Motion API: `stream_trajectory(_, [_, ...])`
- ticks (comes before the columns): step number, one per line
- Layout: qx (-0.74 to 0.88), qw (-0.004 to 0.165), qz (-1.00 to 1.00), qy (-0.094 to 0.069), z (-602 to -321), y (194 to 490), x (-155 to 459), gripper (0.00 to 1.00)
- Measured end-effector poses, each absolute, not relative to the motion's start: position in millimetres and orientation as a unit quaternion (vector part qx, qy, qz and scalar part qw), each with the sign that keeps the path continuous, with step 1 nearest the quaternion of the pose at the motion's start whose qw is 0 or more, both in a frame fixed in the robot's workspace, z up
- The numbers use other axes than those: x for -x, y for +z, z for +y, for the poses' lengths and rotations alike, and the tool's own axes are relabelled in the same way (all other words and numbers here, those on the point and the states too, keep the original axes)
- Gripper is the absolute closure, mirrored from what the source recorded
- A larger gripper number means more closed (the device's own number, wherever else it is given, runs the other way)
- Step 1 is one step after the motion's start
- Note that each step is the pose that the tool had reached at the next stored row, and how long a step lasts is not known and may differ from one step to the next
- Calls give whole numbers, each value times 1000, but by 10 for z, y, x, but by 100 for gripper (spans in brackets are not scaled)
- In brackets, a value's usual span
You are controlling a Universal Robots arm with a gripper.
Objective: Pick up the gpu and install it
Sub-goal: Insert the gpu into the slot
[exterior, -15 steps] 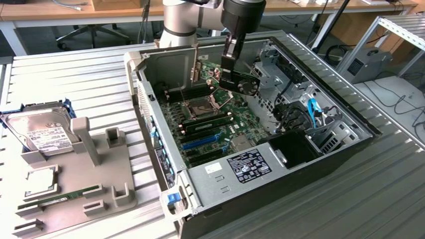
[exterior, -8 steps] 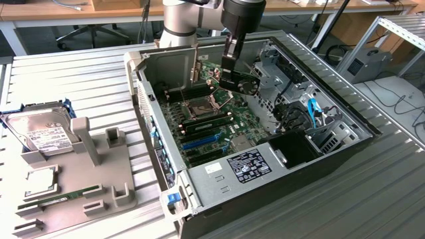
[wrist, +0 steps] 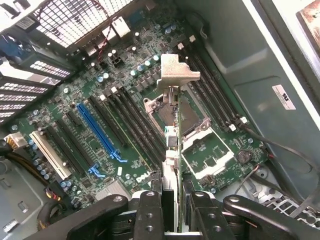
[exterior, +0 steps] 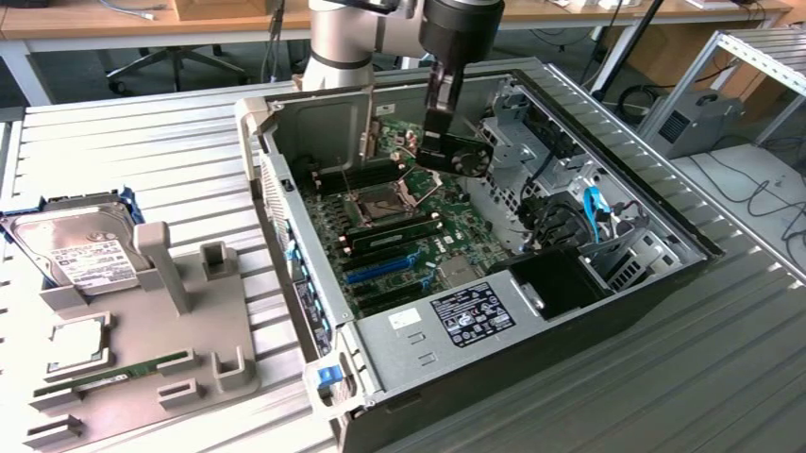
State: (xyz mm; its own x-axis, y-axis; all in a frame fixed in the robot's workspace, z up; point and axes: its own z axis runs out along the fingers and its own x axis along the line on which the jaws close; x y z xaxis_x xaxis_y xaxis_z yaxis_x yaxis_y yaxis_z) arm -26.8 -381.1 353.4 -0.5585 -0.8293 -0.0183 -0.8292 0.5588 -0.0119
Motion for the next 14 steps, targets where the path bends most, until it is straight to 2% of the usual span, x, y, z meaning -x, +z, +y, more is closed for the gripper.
stream_trajectory(14, [532,11,846,0,-3811,3534,268,74])
